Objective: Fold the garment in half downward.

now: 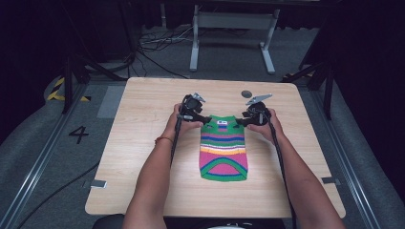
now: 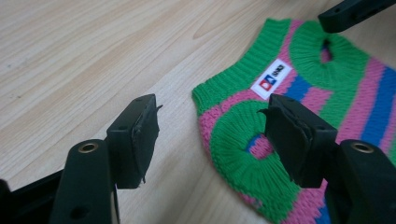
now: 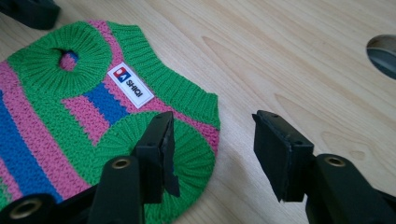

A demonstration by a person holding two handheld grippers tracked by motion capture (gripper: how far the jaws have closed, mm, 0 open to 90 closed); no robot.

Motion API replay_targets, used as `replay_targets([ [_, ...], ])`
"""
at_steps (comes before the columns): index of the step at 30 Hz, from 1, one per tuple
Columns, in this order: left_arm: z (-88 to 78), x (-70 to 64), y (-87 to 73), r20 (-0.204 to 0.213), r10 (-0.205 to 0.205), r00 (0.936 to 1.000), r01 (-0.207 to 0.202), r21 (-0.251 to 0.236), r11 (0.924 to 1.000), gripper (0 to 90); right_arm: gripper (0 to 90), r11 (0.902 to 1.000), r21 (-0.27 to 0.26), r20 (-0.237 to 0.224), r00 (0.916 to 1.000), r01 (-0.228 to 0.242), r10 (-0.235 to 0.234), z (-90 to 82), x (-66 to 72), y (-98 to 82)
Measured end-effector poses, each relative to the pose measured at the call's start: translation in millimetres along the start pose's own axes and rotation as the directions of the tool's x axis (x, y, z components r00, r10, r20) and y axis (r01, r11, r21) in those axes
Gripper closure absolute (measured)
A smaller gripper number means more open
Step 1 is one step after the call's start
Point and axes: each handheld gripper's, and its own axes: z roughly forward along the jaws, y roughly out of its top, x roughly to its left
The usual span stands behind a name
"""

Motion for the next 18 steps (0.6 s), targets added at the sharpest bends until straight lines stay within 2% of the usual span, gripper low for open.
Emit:
replay_targets([
  [3, 7.8, 0.2, -0.8, 0.005, 0.001, 1.0, -0.001, 0.013, 0.9999, 39.4, 52.2, 0.9998, -0.016, -0.014, 0.9999, -0.01, 0.01, 4.0, 0.4, -0.1],
  [5, 10.1, 1.6, -3.7, 0.017, -0.012, 0.9998, 0.012, 0.015, 0.9998, 39.6, 52.3, 1.0, -0.008, -0.014, 0.9999, -0.001, 0.001, 5.4, -0.2, -0.2],
  [7, 13.2, 3.8, -7.3, 0.004, -0.017, 0.9998, 0.017, 0.033, 0.9993, 39.2, 51.6, 0.9999, 0.009, -0.03, 0.9995, -0.006, 0.007, 9.2, -0.4, -1.7],
  [9, 14.7, 5.8, -11.4, 0.005, -0.055, 0.9985, 0.055, 0.02, 0.9983, 38.3, 49.4, 0.9995, 0.031, -0.034, 0.9994, -0.004, 0.005, 13.9, -0.4, -4.3],
  [11, 14.5, 8.0, -13.9, 0.005, -0.09, 0.9959, 0.09, -0.005, 0.9959, 37.7, 48.2, 0.9993, 0.019, -0.039, 0.9987, -0.031, 0.032, 15.4, -2.2, -6.2],
  [12, 14.5, 8.0, -13.9, 0.005, -0.09, 0.9959, 0.09, -0.005, 0.9959, 37.8, 48.2, 0.9993, 0.019, -0.039, 0.9987, -0.031, 0.032, 15.4, -2.2, -6.2],
  [13, 15.8, 5.4, -15.5, -0.025, -0.075, 0.9969, 0.074, -0.021, 0.997, 37.7, 51.1, 0.9991, 0.016, -0.049, 0.998, -0.039, 0.039, 15.7, -3.3, -7.1],
  [15, 18.3, 2.2, -15.7, -0.044, -0.056, 0.9975, 0.054, -0.029, 0.9981, 37.1, 54.3, 0.9991, 0.012, -0.051, 0.9978, -0.04, 0.041, 15.6, -2.3, -7.9],
  [18, 20.3, -0.6, -14.9, -0.051, -0.063, 0.9967, 0.061, -0.038, 0.9974, 38.0, 59.2, 0.9992, 0.002, -0.067, 0.997, -0.04, 0.04, 15.0, -1.4, -9.3],
])
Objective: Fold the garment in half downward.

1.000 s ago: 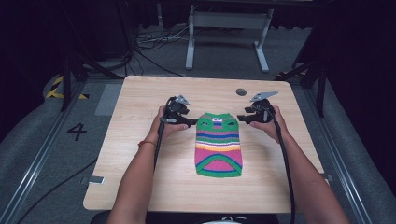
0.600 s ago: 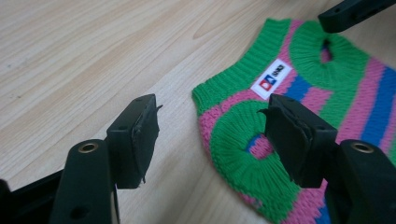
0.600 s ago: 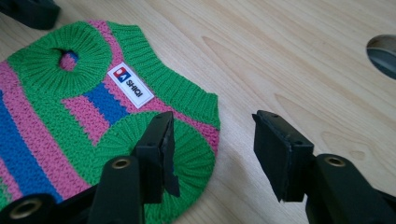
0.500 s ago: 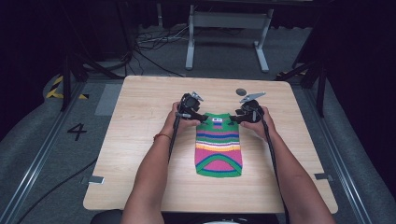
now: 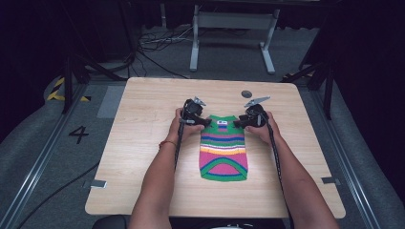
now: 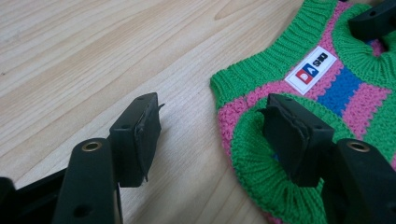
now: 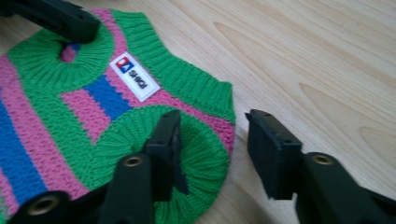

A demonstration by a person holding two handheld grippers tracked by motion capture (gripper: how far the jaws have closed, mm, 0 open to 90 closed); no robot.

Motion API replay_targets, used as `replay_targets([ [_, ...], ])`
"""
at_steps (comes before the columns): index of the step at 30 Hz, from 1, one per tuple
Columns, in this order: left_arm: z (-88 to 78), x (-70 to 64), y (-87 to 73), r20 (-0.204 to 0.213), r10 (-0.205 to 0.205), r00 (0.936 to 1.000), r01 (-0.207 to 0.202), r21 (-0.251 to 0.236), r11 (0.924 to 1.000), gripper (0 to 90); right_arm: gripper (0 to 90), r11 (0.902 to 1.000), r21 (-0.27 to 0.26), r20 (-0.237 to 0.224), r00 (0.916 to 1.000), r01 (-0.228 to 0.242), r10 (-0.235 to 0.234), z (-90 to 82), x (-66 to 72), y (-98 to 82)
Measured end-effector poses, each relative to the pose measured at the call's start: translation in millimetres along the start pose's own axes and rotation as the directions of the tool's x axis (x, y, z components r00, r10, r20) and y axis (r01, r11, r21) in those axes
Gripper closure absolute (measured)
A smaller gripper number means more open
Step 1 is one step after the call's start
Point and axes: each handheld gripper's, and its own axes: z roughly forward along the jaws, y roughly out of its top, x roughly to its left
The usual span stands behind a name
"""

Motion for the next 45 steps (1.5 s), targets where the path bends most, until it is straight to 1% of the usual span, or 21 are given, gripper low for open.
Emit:
replay_targets([
  [1, 0.4, -0.9, 0.6, 0.001, 0.008, 1.0, -0.008, 0.001, 1.0, 38.0, 63.6, 1.0, 0.001, 0.0, 1.0, 0.001, -0.001, -0.3, 0.4, -0.3],
  [3, 0.2, -2.7, 2.4, 0.018, 0.023, 0.9996, -0.023, 0.01, 0.9997, 45.2, 70.1, 1.0, -0.002, -0.01, 0.9999, 0.008, -0.008, -0.4, 1.8, -0.8],
  [4, -0.3, -2.5, 3.0, 0.029, 0.027, 0.9992, -0.028, 0.015, 0.9995, 49.5, 72.9, 1.0, -0.001, -0.015, 0.9999, 0.0, 0.0, -0.7, 2.0, -0.9],
  [5, -0.3, -2.3, 2.7, 0.054, 0.026, 0.9982, -0.026, 0.007, 0.9996, 53.3, 74.5, 1.0, -0.004, -0.017, 0.9998, -0.006, 0.006, -0.6, 2.3, -1.1],
  [6, -0.7, -1.6, 2.8, 0.069, 0.028, 0.9972, -0.029, 0.01, 0.9995, 60.6, 77.8, 0.9999, -0.009, -0.021, 0.9997, -0.014, 0.014, -0.4, 2.2, -1.4],
  [7, -0.9, -1.2, 2.8, 0.087, 0.025, 0.9959, -0.026, 0.013, 0.9996, 65.5, 79.7, 0.9999, -0.009, -0.023, 0.9996, -0.014, 0.014, -0.4, 2.2, -1.4],
  [9, -1.0, -1.4, 3.0, 0.101, 0.025, 0.9946, -0.027, 0.015, 0.9995, 74.1, 82.0, 0.9999, -0.01, -0.026, 0.9996, -0.013, 0.013, -0.6, 3.0, -1.2],
  [11, -1.5, -2.0, 3.4, 0.101, 0.033, 0.9943, -0.035, 0.013, 0.9993, 80.7, 83.7, 1.0, -0.007, -0.019, 0.9998, 0.0, 0.0, -1.2, 3.9, -0.4],
  [14, -2.7, -2.8, 4.2, 0.088, 0.047, 0.995, -0.048, 0.009, 0.9988, 82.9, 84.2, 0.9999, -0.01, -0.012, 0.9999, 0.01, -0.01, -2.0, 4.9, 0.4],
  [17, -9.2, -4.2, 7.9, 0.068, 0.074, 0.9949, -0.074, -0.008, 0.9972, 83.4, 84.4, 0.9986, -0.05, -0.019, 0.9997, 0.013, -0.014, -8.8, 6.1, 2.7],
  [20, -14.5, -6.0, 11.4, 0.065, 0.084, 0.9944, -0.082, -0.027, 0.9963, 83.6, 84.4, 0.9974, -0.072, -0.024, 0.9996, 0.013, -0.014, -13.7, 7.6, 4.7],
  [22, -18.1, -7.8, 13.7, 0.056, 0.095, 0.9939, -0.093, -0.041, 0.9948, 83.7, 84.4, 0.9957, -0.089, -0.019, 0.9994, 0.026, -0.028, -19.0, 9.4, 7.5],
  [23, -20.2, -8.9, 15.3, 0.057, 0.103, 0.9931, -0.1, -0.047, 0.9939, 83.7, 84.4, 0.9957, -0.089, -0.019, 0.9994, 0.028, -0.03, -20.7, 10.3, 8.1],
  [25, -22.7, -10.9, 16.9, 0.05, 0.119, 0.9917, -0.116, -0.053, 0.9918, 83.6, 84.4, 0.9931, -0.111, -0.018, 0.9991, 0.036, -0.039, -25.7, 11.8, 8.7],
  [27, -25.6, -12.6, 18.1, 0.053, 0.127, 0.9905, -0.124, -0.055, 0.9908, 83.6, 84.4, 0.9918, -0.117, -0.014, 0.9985, 0.051, -0.053, -29.0, 12.8, 8.6],
  [32, -32.3, -15.8, 18.5, 0.049, 0.147, 0.988, -0.143, -0.073, 0.987, 83.6, 84.4, 0.9885, -0.14, -0.016, 0.9981, 0.057, -0.06, -34.7, 14.5, 8.8],
  [34, -36.0, -17.5, 18.1, 0.047, 0.16, 0.986, -0.156, -0.075, 0.9848, 83.6, 84.4, 0.987, -0.15, -0.022, 0.9978, 0.058, -0.062, -37.2, 15.5, 8.5],
  [38, -47.2, -20.1, 16.9, 0.041, 0.177, 0.9834, -0.173, -0.089, 0.9809, 83.5, 84.5, 0.9826, -0.166, -0.033, 0.9955, 0.083, -0.089, -44.0, 19.1, 9.4],
  [40, -52.0, -22.1, 16.0, 0.034, 0.195, 0.9802, -0.191, -0.09, 0.9774, 83.5, 84.6, 0.9809, -0.172, -0.039, 0.9943, 0.091, -0.099, -47.8, 21.2, 9.7],
  [41, -52.0, -22.1, 16.0, 0.034, 0.195, 0.9802, -0.191, -0.09, 0.9774, 83.5, 84.6, 0.9809, -0.172, -0.039, 0.9943, 0.091, -0.099, -47.8, 21.2, 9.7],
  [45, -59.2, -26.7, 13.3, 0.04, 0.215, 0.9758, -0.21, -0.109, 0.9717, 83.5, 84.5, 0.976, -0.188, -0.05, 0.9915, 0.109, -0.12, -53.8, 25.4, 8.8],
])
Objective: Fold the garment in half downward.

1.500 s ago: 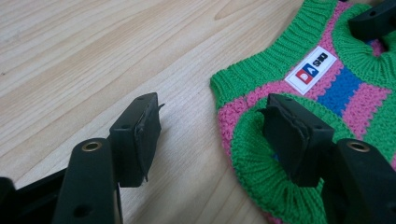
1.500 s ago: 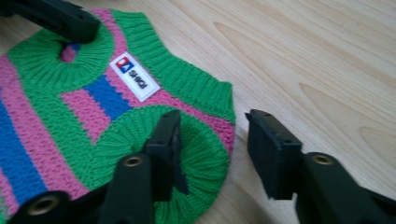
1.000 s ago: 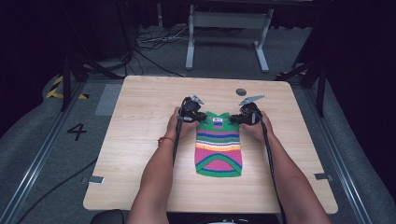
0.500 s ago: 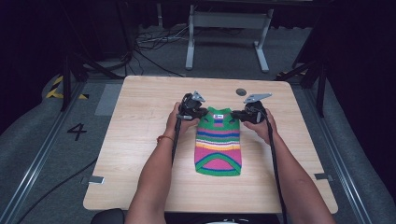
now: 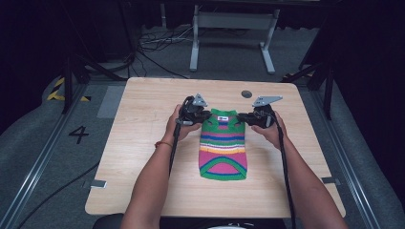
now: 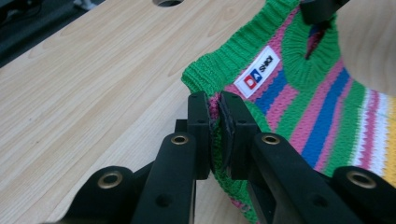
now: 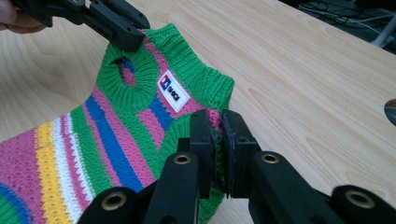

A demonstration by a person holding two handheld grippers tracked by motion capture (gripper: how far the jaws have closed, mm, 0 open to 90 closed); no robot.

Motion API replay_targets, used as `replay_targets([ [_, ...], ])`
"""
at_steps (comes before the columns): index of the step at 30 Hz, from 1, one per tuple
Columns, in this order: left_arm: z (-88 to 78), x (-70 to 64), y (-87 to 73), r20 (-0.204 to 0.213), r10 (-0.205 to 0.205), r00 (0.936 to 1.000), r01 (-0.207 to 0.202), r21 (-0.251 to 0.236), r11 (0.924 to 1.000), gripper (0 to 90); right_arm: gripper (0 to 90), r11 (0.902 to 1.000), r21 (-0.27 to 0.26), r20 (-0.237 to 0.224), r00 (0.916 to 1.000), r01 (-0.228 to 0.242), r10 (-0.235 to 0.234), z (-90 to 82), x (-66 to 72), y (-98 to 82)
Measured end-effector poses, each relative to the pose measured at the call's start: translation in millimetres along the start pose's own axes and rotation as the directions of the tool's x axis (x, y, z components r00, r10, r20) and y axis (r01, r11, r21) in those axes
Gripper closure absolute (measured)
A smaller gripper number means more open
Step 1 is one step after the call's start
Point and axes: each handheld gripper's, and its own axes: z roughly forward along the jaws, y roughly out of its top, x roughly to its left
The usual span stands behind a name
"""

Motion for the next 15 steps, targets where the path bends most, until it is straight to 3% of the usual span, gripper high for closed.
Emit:
replay_targets([
  [15, -24.7, -22.5, -2.1, 0.032, 0.1, 0.9945, -0.099, -0.027, 0.9947, 83.4, 84.1, 0.9977, -0.052, -0.066, 0.9966, 0.044, -0.048, -18.1, 17.6, -5.5],
])
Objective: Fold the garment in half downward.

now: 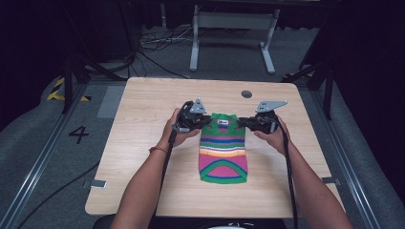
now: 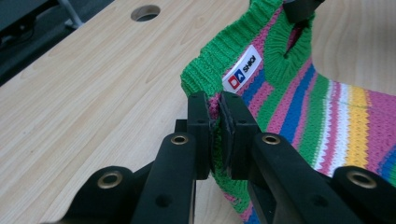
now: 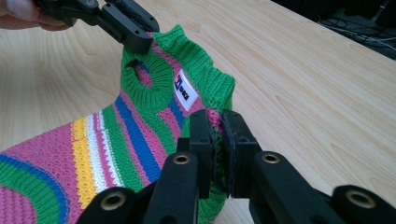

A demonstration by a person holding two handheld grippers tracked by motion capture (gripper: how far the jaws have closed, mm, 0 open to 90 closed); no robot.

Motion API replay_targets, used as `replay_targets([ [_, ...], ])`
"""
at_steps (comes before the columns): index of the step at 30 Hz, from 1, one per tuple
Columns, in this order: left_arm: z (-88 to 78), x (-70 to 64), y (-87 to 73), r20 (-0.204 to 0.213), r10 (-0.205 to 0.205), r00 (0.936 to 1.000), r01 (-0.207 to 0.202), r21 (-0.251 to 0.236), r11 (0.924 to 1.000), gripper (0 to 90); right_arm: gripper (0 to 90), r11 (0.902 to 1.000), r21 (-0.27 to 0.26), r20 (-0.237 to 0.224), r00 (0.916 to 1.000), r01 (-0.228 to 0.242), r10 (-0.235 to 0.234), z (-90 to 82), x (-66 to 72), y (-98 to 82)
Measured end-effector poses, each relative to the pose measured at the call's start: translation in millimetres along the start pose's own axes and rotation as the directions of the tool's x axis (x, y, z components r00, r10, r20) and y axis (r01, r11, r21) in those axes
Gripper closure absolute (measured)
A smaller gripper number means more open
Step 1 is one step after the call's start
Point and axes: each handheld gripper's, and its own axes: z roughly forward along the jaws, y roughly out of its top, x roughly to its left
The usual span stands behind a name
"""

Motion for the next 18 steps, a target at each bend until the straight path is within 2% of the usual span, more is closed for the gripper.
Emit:
replay_targets([
  [3, -7.5, -6.2, 2.0, 0.006, 0.025, 0.9997, -0.025, -0.015, 0.9996, 83.3, 83.8, 0.9999, -0.012, -0.015, 0.9998, 0.01, -0.01, -6.0, 4.4, -1.1],
  [9, -14.0, -18.0, 0.0, 0.022, 0.07, 0.9973, -0.07, -0.01, 0.9975, 83.0, 83.2, 0.9987, -0.017, -0.039, 0.9981, 0.047, -0.048, -14.6, 13.3, -1.0],
  [15, -22.6, -28.2, -8.3, 0.029, 0.074, 0.9968, -0.073, -0.012, 0.9972, 82.7, 82.6, 0.996, -0.011, -0.068, 0.9937, 0.089, -0.09, -19.0, 27.2, -0.4],
  [18, -27.3, -33.8, -10.7, 0.032, 0.088, 0.9956, -0.088, -0.017, 0.996, 82.6, 82.1, 0.9943, -0.005, -0.074, 0.9916, 0.106, -0.106, -21.6, 32.6, -0.8],
])
